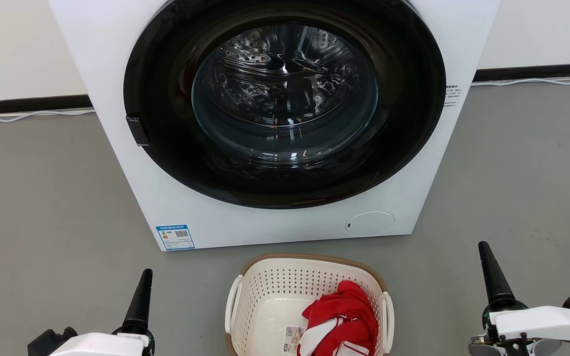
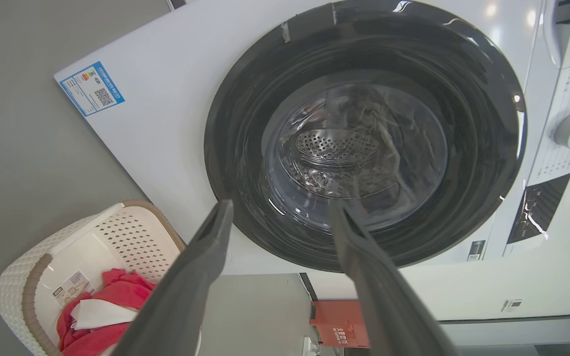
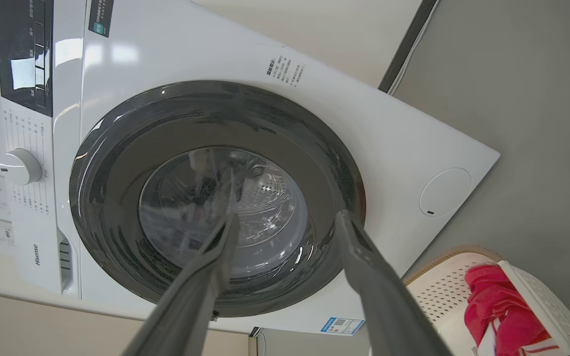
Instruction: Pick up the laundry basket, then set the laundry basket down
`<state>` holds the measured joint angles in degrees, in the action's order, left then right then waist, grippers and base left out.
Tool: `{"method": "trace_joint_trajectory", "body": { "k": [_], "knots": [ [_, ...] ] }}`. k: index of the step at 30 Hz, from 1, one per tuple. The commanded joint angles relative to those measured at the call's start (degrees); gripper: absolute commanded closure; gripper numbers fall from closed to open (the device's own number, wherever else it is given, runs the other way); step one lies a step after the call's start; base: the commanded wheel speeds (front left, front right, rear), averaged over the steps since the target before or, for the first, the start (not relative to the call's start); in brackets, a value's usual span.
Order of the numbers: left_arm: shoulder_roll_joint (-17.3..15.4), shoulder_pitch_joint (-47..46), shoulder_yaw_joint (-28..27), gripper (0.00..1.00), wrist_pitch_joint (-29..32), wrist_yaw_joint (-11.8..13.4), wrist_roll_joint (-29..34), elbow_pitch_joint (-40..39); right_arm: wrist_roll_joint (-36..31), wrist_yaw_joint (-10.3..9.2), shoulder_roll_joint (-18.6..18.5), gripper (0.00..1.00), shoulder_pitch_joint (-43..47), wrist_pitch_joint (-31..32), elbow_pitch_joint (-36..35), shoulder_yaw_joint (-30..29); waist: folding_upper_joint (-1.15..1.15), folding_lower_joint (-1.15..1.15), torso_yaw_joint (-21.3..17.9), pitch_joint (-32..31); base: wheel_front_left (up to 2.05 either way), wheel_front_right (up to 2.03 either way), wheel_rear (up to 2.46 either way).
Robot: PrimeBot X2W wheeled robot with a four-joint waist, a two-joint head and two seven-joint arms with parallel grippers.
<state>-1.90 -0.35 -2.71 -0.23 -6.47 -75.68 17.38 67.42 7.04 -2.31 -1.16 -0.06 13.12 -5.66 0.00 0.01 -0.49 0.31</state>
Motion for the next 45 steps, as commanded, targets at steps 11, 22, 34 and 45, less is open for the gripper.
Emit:
{"method": "trace_joint_trajectory", "body": {
  "k": [11, 22, 34, 45],
  "knots": [
    [-0.6, -0.6, -0.2, 0.00, -2.2, 0.8, 10.3, -2.6, -11.7, 0.20, -0.8, 0.00, -0.2, -2.4, -2.7, 1.3, 0.00, -0.01, -0.2, 0.1, 0.00, 0.00, 0.00],
    [-0.6, 0.4, 0.4, 0.00, -4.1, 1.4, 21.2, -3.9, -21.2, 0.24, -1.1, 0.00, 0.0, -4.2, -2.6, 2.1, 0.00, -0.01, -0.4, 0.0, 0.00, 0.00, 0.00],
    [-0.7, 1.1, 1.1, 0.00, -6.1, 1.9, 30.3, -4.4, -30.5, 0.28, -1.5, 0.00, 0.2, -6.3, -2.7, 2.9, 0.00, -0.01, -0.7, 0.0, 0.00, 0.00, 0.00],
    [-0.8, 1.6, 1.0, 0.00, -7.8, 2.1, 38.0, -4.8, -37.6, 0.31, -1.6, 0.00, 0.5, -7.9, -2.9, 3.5, 0.00, -0.01, -0.8, 0.0, 0.00, 0.00, 0.00]
  ]
}}
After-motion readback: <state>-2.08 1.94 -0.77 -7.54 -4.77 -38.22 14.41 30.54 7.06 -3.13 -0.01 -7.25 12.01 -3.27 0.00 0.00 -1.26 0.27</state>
